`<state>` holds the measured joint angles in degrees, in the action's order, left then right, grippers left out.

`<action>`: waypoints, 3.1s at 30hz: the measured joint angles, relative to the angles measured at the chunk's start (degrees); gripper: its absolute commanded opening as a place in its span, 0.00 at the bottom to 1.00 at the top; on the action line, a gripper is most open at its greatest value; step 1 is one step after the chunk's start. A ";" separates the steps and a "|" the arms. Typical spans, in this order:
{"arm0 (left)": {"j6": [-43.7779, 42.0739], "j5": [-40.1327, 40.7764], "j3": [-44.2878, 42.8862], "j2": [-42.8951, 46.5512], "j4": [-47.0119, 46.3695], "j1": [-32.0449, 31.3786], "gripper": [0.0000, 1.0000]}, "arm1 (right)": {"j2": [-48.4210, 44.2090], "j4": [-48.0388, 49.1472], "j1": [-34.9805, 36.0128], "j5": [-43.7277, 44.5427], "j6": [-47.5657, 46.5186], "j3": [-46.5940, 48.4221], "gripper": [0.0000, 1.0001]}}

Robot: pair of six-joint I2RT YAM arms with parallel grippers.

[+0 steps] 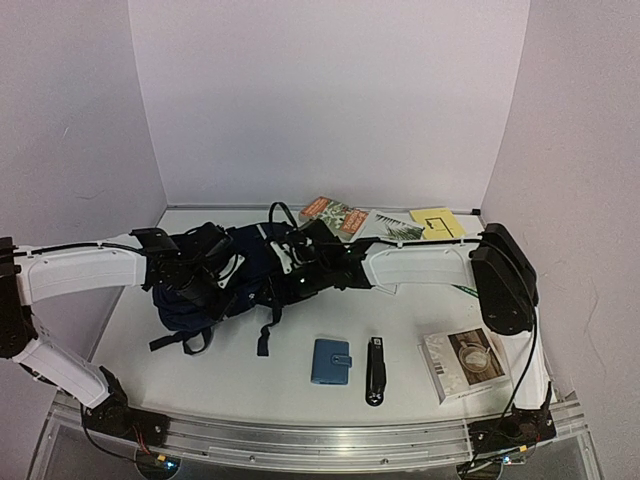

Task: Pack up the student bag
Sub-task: Unzip the student bag at the center of the board.

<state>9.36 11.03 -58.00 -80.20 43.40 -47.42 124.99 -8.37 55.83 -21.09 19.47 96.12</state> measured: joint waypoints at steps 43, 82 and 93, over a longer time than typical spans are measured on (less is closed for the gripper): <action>3.15 -5.42 0.10 2.45 -0.67 3.01 0.00 | -1.04 -1.49 -0.45 3.23 -8.81 -0.01 0.00; -9.43 -9.91 2.95 15.32 -6.83 5.59 0.65 | -3.86 -2.46 -2.43 -13.37 -6.83 -8.26 0.00; -19.50 -11.98 5.66 5.65 -12.41 -1.49 0.60 | -3.21 -2.74 -2.16 -15.80 -4.33 -7.28 0.00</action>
<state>-10.14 -0.95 -52.34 -74.55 30.99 -48.91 121.78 -11.11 53.67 -36.89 15.14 88.84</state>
